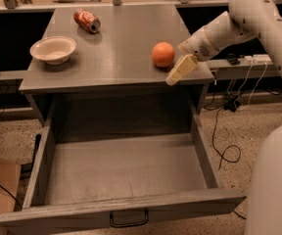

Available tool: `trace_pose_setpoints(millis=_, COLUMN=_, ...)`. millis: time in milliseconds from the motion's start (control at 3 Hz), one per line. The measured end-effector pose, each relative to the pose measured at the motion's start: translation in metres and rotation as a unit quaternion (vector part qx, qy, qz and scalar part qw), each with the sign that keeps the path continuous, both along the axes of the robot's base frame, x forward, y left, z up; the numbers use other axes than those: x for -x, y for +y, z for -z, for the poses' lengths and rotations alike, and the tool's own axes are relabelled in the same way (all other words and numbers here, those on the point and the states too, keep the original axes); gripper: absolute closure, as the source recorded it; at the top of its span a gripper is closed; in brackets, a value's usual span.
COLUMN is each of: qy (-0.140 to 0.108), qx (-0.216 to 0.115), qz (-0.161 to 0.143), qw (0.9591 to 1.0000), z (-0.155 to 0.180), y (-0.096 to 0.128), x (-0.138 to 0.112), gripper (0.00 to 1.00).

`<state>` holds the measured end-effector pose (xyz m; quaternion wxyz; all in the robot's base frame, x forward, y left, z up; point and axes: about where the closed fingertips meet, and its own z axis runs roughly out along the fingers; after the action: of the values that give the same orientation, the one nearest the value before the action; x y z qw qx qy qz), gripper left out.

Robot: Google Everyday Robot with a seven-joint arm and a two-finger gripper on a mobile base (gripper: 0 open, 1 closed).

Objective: Place orange into top drawer

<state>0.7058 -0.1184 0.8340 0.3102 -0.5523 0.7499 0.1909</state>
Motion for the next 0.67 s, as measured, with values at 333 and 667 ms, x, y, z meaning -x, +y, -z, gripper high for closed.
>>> trace_pose_setpoints(millis=333, qy=-0.003, qx=-0.012, qz=-0.004, qw=0.9999, z=0.007, y=0.007, x=-0.017, gripper=0.00)
trace_pose_setpoints(millis=667, qy=-0.006, qx=-0.021, qz=-0.015, qw=0.9997, z=0.012, y=0.017, x=-0.031, gripper=0.00)
